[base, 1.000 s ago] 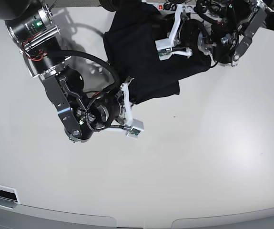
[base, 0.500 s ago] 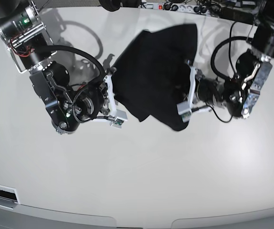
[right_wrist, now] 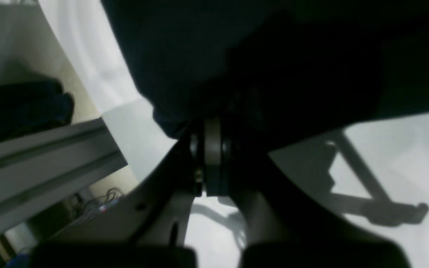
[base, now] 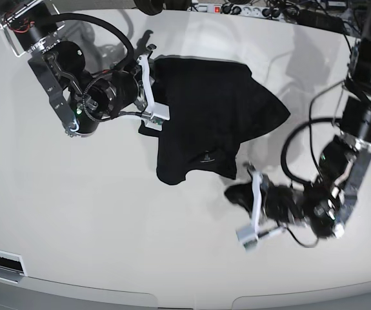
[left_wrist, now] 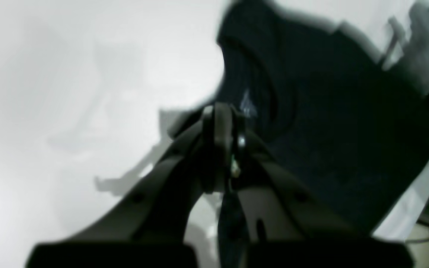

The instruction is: Layout the t-shirt on the table in an organized manner, then fold the t-shirt properly

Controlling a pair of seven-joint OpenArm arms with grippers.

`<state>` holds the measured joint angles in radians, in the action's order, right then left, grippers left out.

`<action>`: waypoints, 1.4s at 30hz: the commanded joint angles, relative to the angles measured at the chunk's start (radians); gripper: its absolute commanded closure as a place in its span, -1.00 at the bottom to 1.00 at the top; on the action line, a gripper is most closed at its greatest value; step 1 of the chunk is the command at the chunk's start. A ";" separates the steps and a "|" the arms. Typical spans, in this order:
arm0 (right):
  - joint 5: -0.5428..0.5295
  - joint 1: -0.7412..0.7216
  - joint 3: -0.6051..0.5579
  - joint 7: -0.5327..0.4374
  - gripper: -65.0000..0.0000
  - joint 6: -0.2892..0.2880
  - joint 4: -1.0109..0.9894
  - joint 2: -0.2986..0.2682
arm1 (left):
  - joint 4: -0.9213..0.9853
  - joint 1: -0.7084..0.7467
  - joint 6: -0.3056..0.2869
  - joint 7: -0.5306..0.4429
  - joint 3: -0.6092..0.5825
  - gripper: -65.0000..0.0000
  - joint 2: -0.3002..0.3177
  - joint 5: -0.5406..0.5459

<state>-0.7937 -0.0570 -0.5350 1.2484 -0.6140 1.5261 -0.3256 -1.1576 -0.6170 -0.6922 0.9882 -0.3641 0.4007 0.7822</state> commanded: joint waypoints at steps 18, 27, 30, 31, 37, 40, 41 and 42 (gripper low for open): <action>-0.064 -0.023 0.317 -0.056 1.00 0.098 0.321 -0.004 | -0.036 0.154 -0.006 0.273 0.296 1.00 0.099 0.478; -0.437 0.238 0.689 0.105 1.00 -0.016 0.438 -0.004 | -0.208 0.376 -0.006 0.375 0.304 1.00 0.180 0.683; -0.540 0.360 0.809 0.148 1.00 -0.051 0.528 -0.002 | -0.334 0.499 -0.006 0.386 0.348 1.00 0.224 0.701; -0.568 0.399 0.845 0.148 1.00 -0.058 0.564 -0.002 | -0.377 0.540 -0.006 0.387 0.372 1.00 0.233 0.701; -0.594 0.615 1.018 0.148 1.00 -0.068 0.743 -0.002 | -0.625 0.805 -0.006 0.408 0.556 1.00 0.253 0.701; -0.594 0.723 1.078 0.148 1.00 -0.066 0.750 -0.002 | -0.750 0.958 -0.006 0.408 0.645 1.00 0.253 0.701; -0.594 0.758 1.095 0.148 1.00 -0.066 0.750 -0.002 | -0.788 1.010 -0.006 0.408 0.676 1.00 0.253 0.701; -0.594 0.789 1.110 0.148 1.00 -0.063 0.750 -0.002 | -0.825 1.060 -0.006 0.408 0.705 1.00 0.253 0.701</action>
<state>-1.3636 0.7269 0.5686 1.4117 -0.6769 2.2581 -0.3180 -1.9701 0.4484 -0.6937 1.4094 0.3359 0.6353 1.4590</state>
